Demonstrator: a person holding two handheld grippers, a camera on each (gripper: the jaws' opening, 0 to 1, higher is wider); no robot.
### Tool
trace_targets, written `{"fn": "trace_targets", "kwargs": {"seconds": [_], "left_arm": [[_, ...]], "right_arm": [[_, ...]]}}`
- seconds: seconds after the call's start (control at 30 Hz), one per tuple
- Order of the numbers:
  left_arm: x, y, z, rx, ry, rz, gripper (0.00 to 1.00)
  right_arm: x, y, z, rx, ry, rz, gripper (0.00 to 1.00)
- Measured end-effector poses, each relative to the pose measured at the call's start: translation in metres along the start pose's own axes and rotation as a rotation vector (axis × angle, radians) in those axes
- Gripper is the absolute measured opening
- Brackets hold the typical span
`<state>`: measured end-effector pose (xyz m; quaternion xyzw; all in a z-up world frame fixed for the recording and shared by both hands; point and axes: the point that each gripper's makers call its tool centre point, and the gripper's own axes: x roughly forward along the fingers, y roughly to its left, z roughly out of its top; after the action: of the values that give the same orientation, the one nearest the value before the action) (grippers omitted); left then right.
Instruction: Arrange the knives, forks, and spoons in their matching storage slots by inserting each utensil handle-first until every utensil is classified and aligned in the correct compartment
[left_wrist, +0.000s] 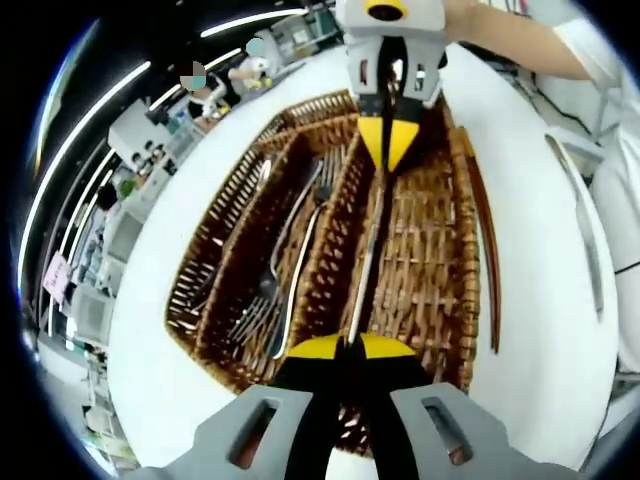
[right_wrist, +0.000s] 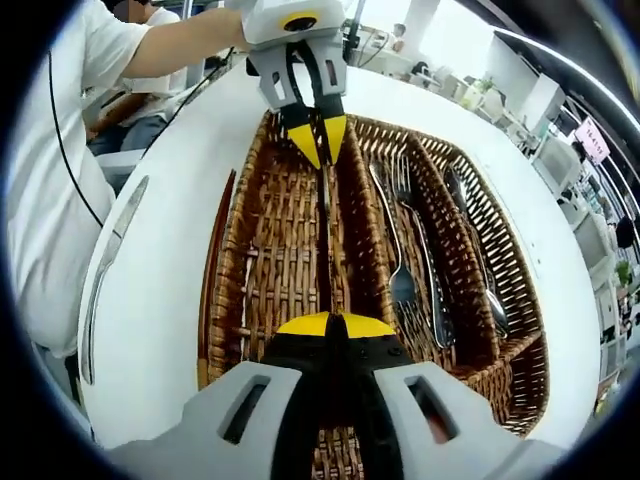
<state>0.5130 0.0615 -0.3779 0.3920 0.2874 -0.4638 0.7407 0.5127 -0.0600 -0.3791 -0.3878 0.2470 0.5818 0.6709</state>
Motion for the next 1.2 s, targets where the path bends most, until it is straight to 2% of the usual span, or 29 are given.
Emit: {"fn": "trace_targets", "kwargs": {"seconds": [0.07, 0.2, 0.4, 0.8, 1.2], "left_arm": [[0.009, 0.006, -0.007, -0.002, 0.010, 0.010, 0.04], [0.012, 0.014, -0.010, 0.002, 0.012, 0.025, 0.04], [0.018, 0.016, -0.011, 0.006, 0.015, 0.016, 0.04], [0.019, 0.015, -0.010, 0.006, 0.008, 0.014, 0.05], [0.015, 0.010, -0.011, -0.006, 0.024, -0.023, 0.06]], "right_arm": [[0.004, -0.002, -0.001, 0.012, -0.011, -0.001, 0.02], [0.009, -0.003, -0.002, 0.019, -0.019, 0.000, 0.02], [0.018, -0.013, -0.013, 0.016, 0.012, -0.019, 0.02], [0.019, -0.009, -0.016, 0.031, 0.026, -0.011, 0.05], [0.017, -0.005, -0.015, 0.040, 0.061, 0.026, 0.09]]}}
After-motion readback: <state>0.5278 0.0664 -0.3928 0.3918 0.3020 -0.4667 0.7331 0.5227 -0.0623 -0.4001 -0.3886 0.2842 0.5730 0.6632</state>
